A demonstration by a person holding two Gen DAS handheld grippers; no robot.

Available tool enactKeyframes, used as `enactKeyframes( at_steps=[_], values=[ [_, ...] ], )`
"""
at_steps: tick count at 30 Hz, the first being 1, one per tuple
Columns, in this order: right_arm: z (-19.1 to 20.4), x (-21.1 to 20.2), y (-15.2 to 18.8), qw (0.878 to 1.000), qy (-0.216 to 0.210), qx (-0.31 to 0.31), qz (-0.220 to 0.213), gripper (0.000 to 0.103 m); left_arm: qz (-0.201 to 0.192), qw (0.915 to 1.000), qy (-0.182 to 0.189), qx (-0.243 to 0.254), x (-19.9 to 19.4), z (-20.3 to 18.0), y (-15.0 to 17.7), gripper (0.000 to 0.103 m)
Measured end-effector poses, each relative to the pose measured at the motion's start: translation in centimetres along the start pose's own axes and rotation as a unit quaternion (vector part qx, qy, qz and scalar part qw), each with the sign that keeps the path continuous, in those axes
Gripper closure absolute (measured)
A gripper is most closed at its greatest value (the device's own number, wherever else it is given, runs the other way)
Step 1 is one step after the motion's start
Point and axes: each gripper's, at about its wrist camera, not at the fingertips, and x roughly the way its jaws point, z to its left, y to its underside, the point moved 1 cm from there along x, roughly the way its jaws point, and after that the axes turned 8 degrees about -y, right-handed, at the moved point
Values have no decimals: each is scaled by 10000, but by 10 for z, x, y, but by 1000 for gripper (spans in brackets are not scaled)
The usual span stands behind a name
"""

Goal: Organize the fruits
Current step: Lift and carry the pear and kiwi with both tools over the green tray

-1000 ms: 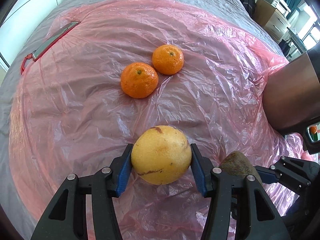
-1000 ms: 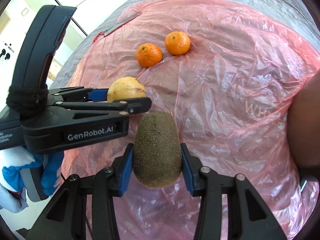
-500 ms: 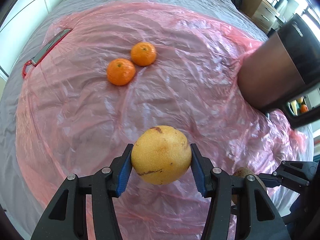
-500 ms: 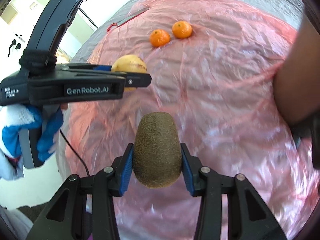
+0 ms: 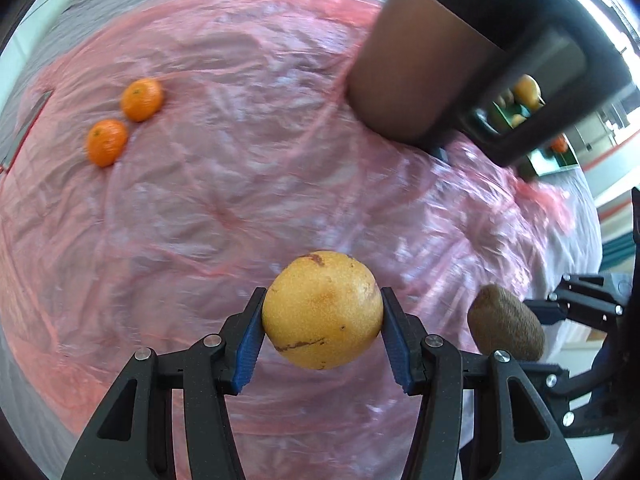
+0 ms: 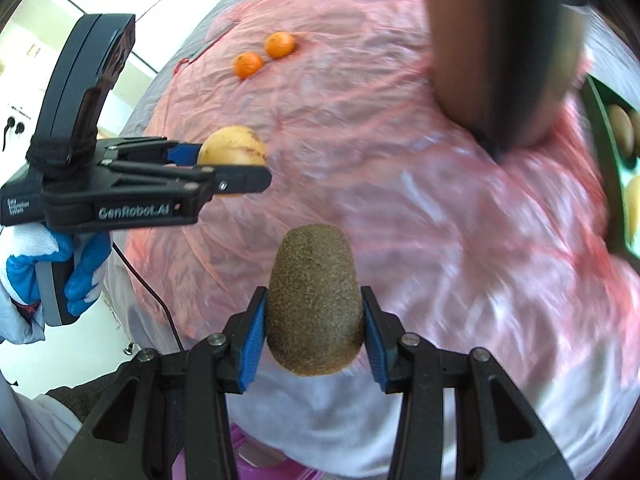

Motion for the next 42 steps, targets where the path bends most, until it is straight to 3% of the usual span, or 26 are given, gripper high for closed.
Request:
enactKeyframes(
  at_steps=[11, 19, 25, 33, 42],
  values=[
    [-71, -69, 31, 9926, 377, 973, -623, 89, 52, 9944, 671, 818, -10, -102, -11, 54],
    [-128, -125, 45, 9786, 894, 1474, -1120, 89, -29, 9862, 1115, 1221, -14, -174, -31, 54],
    [-174, -167, 43, 9648, 1221, 1707, -1585, 89, -189, 9817, 1342, 1335, -11, -224, -64, 54],
    [-255, -202, 21, 9476, 1665, 1872, -1983, 89, -500, 9791, 1376, 1412, 9, -282, -122, 54],
    [-332, -192, 1, 9414, 1849, 2048, -1941, 89, -494, 9812, 1200, 1430, 52, -317, -165, 54]
  ],
)
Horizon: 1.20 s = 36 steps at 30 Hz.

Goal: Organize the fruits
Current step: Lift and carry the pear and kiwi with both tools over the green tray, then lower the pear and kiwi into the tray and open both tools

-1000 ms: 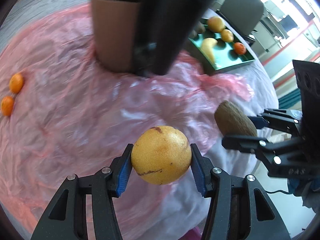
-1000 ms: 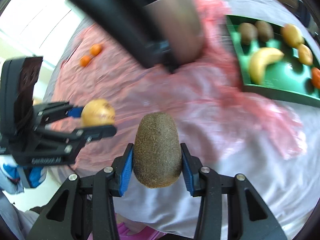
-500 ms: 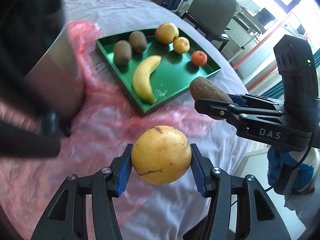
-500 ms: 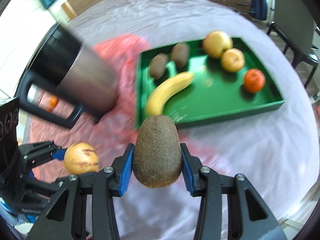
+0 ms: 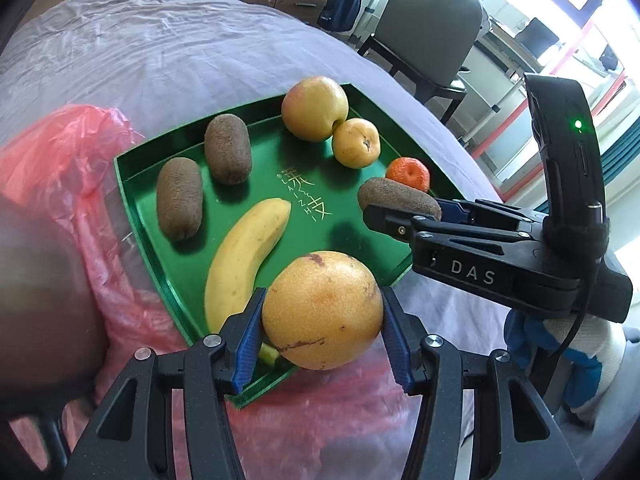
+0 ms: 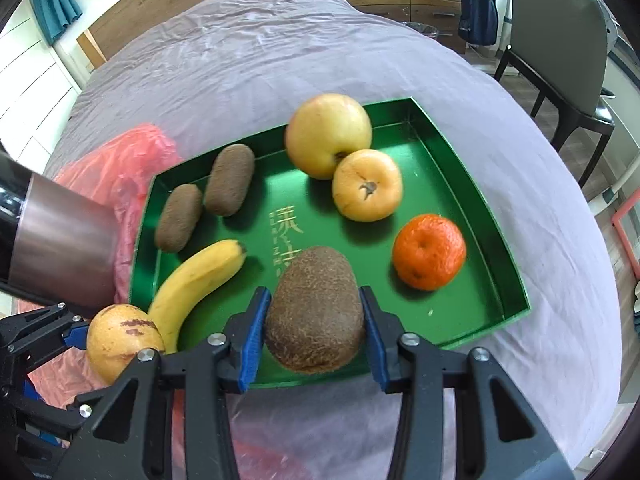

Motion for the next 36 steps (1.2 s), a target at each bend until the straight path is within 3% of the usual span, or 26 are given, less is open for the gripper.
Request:
enactKeyframes(
  at_steps=[18, 21, 25, 28, 36],
  values=[
    [-49, 31, -2, 9974, 710, 130, -66, 86, 339, 9981, -368, 357, 50, -6, 5, 54],
    [-51, 30, -1, 9968, 790, 102, -46, 66, 381, 9982, -389, 267, 56, -3, 7, 54],
    [-52, 28, 2, 9958, 908, 94, -46, 54, 371, 9981, -421, 272, 53, -3, 10, 54],
    [-50, 27, 2, 9946, 1030, 99, -37, 26, 370, 9982, -421, 220, 52, -2, 10, 54],
    [-41, 9, 6, 9941, 1073, 98, -145, 19, 77, 9983, -486, 328, 27, -6, 12, 47]
  ],
)
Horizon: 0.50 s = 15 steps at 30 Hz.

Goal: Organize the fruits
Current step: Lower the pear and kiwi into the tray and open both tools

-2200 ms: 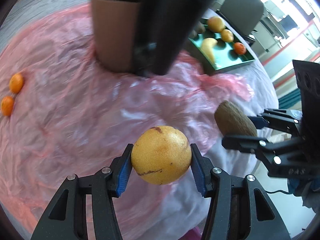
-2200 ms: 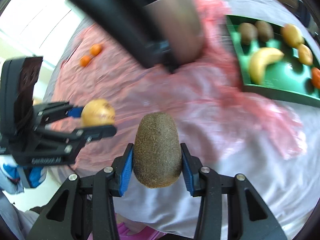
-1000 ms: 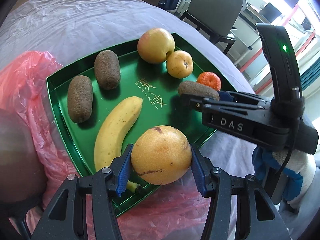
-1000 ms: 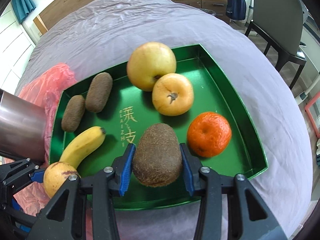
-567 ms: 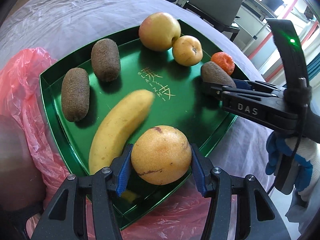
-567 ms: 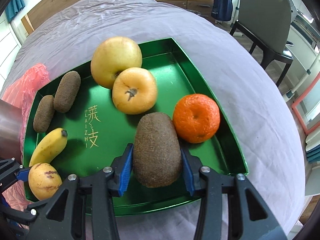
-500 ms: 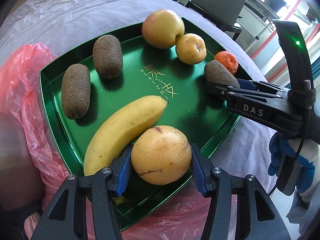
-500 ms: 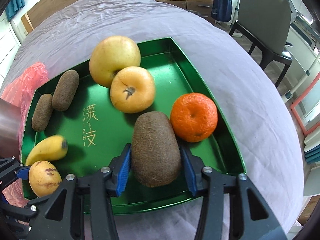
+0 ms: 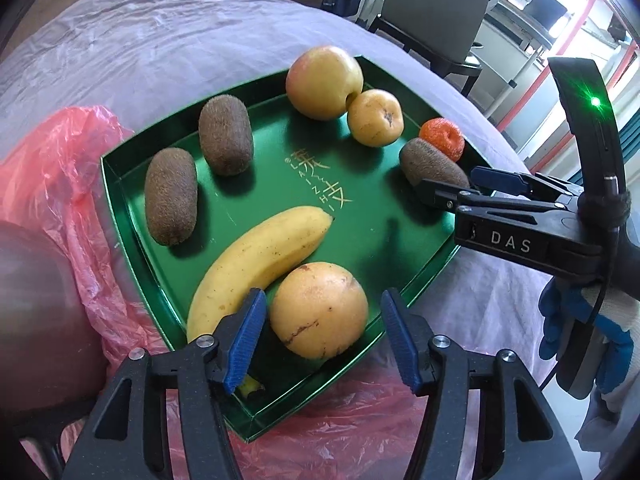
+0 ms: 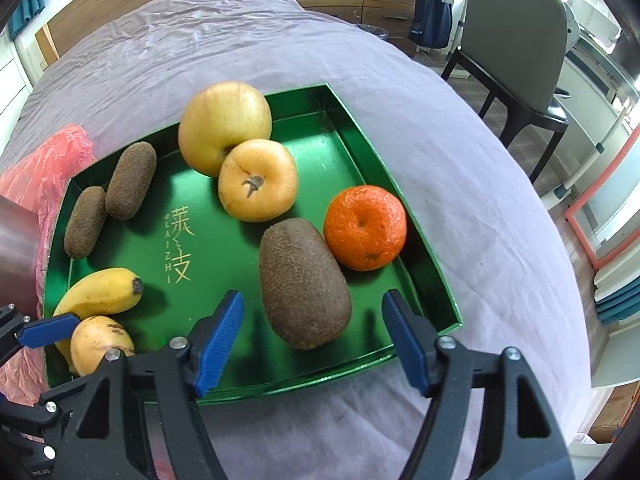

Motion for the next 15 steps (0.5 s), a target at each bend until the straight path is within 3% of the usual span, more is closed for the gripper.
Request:
enactKeyframes(
  at_steps=[5, 15],
  values=[
    [4, -20, 6, 9999, 28, 74, -142, 10, -149, 9999, -25, 58, -17, 0, 3, 46],
    [13, -47, 24, 9997, 86, 201, -115, 10, -368, 9971, 295, 589, -57, -20, 31, 43]
  ],
)
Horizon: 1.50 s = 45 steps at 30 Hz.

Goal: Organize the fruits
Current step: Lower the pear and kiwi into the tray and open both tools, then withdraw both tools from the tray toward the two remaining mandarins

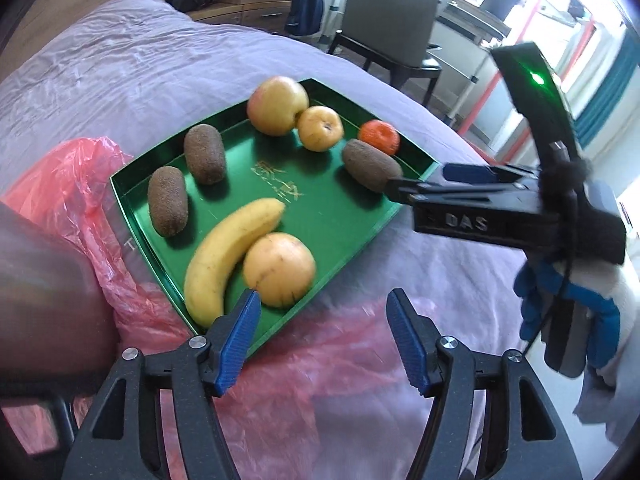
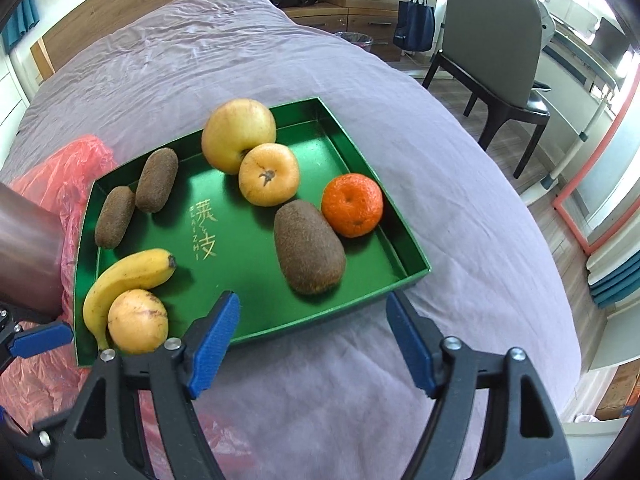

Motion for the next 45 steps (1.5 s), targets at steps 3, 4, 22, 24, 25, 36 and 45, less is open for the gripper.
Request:
enactKeyframes(
  at_steps=[3, 4, 22, 24, 25, 36, 45],
  values=[
    [10, -4, 8, 9999, -79, -108, 90, 10, 76, 9996, 145, 250, -9, -11, 17, 42],
    [14, -5, 11, 9998, -95, -159, 120, 10, 99, 9993, 166, 323, -12, -14, 23, 42],
    [95, -23, 86, 9935, -477, -674, 779, 9, 457, 9986, -278, 51, -75, 52, 136, 41],
    [104, -27, 95, 9919, -490, -797, 856, 9, 537, 9976, -439, -41, -80, 64, 150, 40],
    [110, -29, 100, 9909, -505, -861, 899, 9, 564, 9971, -497, -69, -81, 68, 155, 39],
    [232, -43, 161, 9479, -1291, -2506, 1481, 9, 738, 9843, -1288, -958, -108, 147, 214, 30],
    [348, -38, 195, 8931, -2253, -3428, 1846, 9, 951, 9630, -1683, -1877, -132, 213, 261, 30]
  ],
)
